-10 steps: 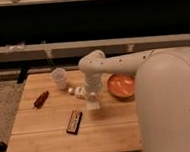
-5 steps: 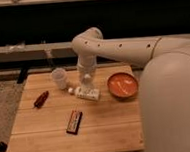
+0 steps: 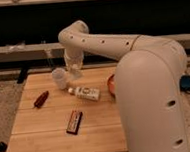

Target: Place the white sponge in the ceramic cup

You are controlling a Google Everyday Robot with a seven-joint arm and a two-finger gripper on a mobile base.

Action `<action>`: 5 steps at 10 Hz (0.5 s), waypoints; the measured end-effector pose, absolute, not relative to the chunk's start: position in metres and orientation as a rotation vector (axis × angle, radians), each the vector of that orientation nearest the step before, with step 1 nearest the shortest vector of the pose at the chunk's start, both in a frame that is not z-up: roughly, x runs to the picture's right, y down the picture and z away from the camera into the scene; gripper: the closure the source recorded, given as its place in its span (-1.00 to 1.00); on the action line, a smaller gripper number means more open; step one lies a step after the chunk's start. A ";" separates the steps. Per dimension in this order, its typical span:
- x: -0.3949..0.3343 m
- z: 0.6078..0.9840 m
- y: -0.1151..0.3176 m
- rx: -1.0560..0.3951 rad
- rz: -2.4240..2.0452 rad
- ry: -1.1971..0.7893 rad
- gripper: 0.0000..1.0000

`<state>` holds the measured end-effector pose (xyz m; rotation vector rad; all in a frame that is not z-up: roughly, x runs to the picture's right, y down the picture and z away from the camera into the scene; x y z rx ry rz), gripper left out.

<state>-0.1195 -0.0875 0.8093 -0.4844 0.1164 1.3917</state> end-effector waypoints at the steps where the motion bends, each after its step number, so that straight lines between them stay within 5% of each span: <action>1: -0.128 0.813 -0.093 -0.484 1.385 0.098 1.00; 5: -0.171 0.828 -0.116 -0.484 1.347 0.002 1.00</action>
